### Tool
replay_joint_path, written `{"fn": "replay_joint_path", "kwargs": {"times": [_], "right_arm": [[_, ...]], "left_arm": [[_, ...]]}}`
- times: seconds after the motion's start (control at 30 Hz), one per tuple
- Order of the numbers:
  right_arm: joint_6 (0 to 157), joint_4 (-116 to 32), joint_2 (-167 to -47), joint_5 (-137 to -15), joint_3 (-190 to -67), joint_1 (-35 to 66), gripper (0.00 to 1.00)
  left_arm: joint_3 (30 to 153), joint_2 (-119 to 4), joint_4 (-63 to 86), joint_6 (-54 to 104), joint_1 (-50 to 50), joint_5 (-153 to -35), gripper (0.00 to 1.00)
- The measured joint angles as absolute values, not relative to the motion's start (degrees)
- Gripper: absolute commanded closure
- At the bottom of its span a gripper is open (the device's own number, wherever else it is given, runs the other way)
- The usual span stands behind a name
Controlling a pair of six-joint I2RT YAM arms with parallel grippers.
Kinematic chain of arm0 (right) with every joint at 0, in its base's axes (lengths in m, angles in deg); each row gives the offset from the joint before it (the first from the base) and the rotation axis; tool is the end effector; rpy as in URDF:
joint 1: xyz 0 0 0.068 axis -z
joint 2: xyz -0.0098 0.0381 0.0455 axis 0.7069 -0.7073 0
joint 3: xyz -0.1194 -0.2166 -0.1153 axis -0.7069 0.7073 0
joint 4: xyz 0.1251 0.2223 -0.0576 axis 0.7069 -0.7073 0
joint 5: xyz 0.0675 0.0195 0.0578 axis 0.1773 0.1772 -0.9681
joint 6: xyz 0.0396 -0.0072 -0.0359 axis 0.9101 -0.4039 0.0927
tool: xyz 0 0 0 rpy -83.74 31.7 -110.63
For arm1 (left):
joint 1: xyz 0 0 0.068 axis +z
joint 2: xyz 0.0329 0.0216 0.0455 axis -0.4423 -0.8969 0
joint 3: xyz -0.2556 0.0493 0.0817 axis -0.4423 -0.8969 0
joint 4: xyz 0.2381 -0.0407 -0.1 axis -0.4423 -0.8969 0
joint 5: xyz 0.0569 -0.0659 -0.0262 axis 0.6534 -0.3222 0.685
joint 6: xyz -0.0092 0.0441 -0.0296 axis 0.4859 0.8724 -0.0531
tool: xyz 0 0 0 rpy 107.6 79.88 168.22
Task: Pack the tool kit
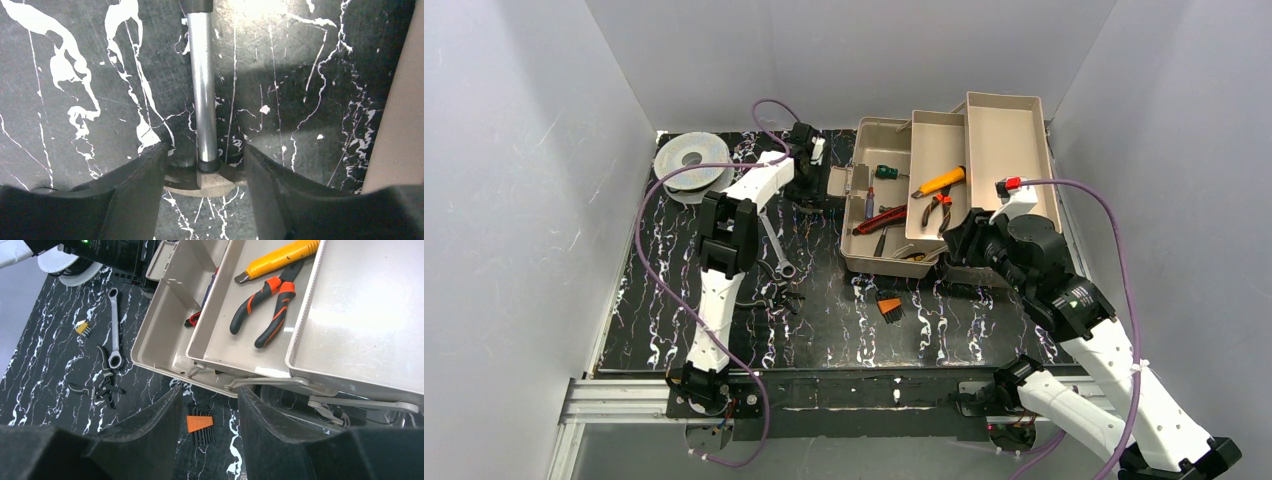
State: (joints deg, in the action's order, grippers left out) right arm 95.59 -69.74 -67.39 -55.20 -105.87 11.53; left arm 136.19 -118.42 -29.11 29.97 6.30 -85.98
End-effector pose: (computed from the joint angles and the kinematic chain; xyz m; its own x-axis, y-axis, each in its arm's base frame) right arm 0.1334 0.0784 0.3649 -0.3641 0.2328 -0.9018 -0.2280 0.9165 0.3286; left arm 0.4889 -0.1776 0.1778 -0.8341 0.1720 -0.5241 0.2419 0.9680 -0.0674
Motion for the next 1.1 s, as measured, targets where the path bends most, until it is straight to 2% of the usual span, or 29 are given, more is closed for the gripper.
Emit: {"fn": "replay_joint_path", "kwargs": {"times": [0.1, 0.17, 0.6, 0.8, 1.1], "right_arm": [[95.57, -69.69, -67.41, -55.34, -105.94, 11.53, 0.48], [95.58, -69.69, -67.45, -55.58, -105.94, 11.53, 0.48], [95.95, -69.66, -66.76, -57.38, -105.94, 11.53, 0.49], [96.06, -69.68, -66.69, -58.00, -105.94, 11.53, 0.49], [96.37, -69.68, -66.07, -58.01, -105.94, 11.53, 0.49]], "left_arm": [[133.58, -117.11, -28.23, 28.35, 6.45, -84.97, 0.93], [129.20, -114.59, -26.64, 27.07, 6.53, -84.66, 1.00], [110.44, -99.67, -24.86, 22.05, 6.76, -84.31, 1.00], [102.15, -86.70, -18.78, 16.88, 6.76, -85.06, 1.00], [99.17, -76.07, -11.00, 10.60, 6.79, -92.02, 1.00]]}}
